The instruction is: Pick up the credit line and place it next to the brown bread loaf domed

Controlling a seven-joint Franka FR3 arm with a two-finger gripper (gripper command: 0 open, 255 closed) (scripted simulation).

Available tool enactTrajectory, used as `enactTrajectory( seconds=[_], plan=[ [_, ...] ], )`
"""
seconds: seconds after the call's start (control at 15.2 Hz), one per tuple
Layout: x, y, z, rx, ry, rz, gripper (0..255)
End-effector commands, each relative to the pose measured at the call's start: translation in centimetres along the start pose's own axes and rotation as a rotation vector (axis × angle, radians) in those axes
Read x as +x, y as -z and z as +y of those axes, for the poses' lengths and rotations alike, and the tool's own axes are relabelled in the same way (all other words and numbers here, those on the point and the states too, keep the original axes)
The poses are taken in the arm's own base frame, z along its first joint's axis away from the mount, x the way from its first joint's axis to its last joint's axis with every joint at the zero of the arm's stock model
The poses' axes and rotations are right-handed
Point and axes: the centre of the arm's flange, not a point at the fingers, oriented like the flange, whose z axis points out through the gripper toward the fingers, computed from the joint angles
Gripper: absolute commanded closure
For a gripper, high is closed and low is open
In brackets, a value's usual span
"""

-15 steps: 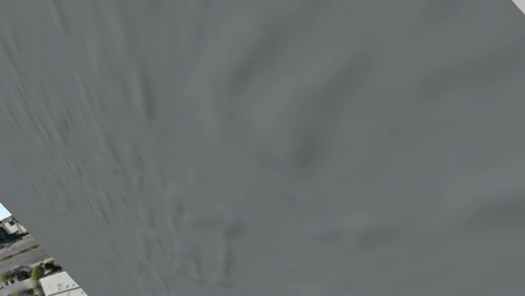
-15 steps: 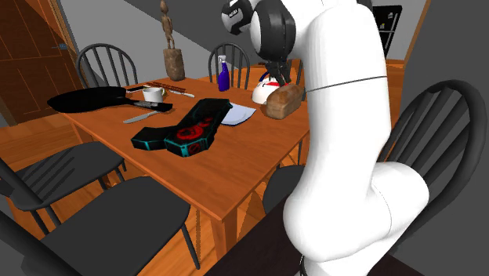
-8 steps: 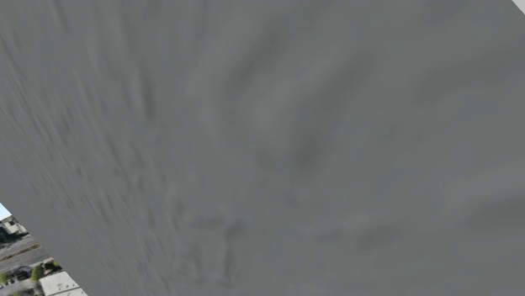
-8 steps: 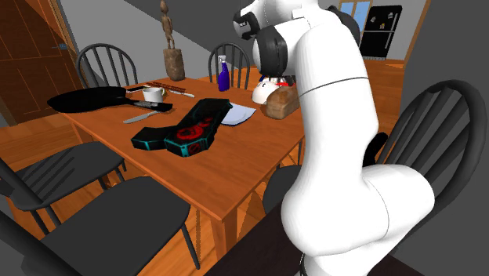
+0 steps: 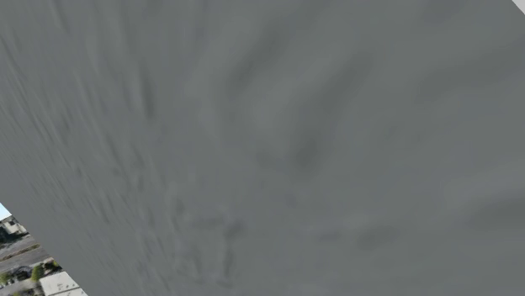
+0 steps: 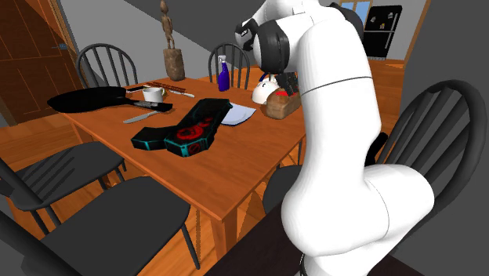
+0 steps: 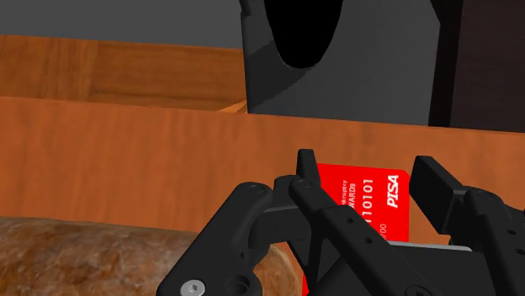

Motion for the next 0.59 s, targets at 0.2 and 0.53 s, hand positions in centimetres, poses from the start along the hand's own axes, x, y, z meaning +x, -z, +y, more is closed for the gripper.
enactTrajectory(
  seconds=[0.2, 0.53],
  plan=[
    [1.5, -2.2, 0.0, 0.0, 0.0, 0.0, 255],
    [3.0, -4.4, 0.0, 0.0, 0.0, 0.0, 255]
  ],
)
